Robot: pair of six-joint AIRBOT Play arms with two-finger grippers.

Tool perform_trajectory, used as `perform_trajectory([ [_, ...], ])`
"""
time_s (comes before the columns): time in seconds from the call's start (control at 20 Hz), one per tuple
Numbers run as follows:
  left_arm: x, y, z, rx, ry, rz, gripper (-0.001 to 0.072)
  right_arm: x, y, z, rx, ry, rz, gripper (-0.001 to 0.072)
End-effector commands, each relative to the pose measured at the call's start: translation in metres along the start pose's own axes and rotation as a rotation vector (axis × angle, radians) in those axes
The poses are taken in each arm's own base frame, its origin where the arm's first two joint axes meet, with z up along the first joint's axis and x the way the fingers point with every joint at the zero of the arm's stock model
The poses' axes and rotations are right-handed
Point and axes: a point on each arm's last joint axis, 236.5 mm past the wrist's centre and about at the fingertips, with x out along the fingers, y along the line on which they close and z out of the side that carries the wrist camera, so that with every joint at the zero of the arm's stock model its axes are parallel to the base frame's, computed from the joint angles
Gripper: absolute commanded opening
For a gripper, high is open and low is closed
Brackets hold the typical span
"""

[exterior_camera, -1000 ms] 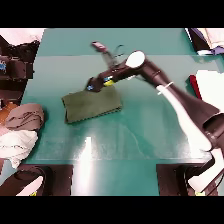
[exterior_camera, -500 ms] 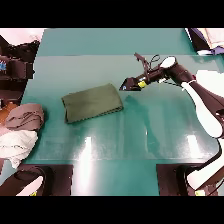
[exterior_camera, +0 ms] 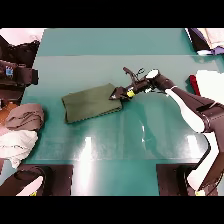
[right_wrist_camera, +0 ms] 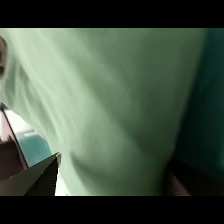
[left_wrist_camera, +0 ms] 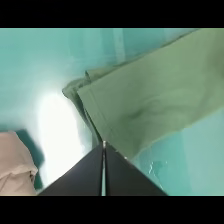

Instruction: Fold the shirts.

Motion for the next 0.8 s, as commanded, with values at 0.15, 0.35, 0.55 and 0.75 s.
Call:
perform_trajectory([
  [0.15, 0.004, -0.006, -0.004, -0.006, 0.013, -0.026, 0.0028, 0.017, 0.017, 0.035, -0.049, -0.124, -0.015, 0.0485],
  [0.35, 0.004, -0.006, -0.004, -0.006, 0.014, -0.026, 0.0028, 0.000, 0.053, 0.062, -0.213, -0.175, 0.004, 0.0015],
  [0.55, 0.004, -0.006, -0.004, -0.006, 0.014, -0.026, 0.0028, -0.059, 0.062, 0.076, -0.305, -0.170, -0.057, 0.0012],
  [0.75, 0.004, -0.006, -0.009, -0.005, 0.034, -0.026, 0.0028, -0.185, 0.012, 0.086, -0.264, -0.265, -0.342, 0.0012],
])
